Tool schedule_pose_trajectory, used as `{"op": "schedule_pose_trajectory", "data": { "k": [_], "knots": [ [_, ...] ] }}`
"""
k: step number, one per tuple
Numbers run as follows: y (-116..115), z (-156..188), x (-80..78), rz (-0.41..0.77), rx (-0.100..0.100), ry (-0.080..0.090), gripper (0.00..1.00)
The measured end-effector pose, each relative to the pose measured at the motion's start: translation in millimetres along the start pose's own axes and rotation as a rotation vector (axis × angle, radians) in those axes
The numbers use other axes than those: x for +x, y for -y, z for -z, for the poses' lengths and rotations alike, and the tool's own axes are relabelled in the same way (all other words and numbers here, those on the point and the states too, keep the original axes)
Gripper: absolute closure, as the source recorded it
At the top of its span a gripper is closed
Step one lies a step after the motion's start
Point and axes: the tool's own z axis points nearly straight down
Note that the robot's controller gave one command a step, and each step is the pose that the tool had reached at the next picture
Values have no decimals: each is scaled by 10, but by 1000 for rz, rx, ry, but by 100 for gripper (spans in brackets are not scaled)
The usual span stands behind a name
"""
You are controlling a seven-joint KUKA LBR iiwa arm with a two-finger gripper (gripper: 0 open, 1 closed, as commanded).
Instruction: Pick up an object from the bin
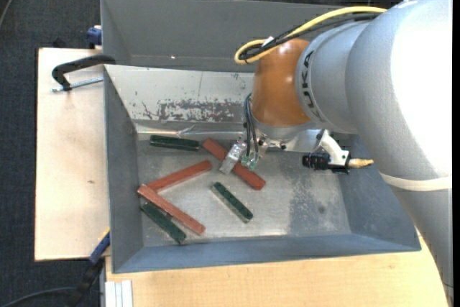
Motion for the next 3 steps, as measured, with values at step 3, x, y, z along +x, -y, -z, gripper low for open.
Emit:
{"op": "schedule_pose_trajectory", "data": {
  "k": [3],
  "knots": [
    [-55,859,-29,5,-3,2,100]
  ]
}}
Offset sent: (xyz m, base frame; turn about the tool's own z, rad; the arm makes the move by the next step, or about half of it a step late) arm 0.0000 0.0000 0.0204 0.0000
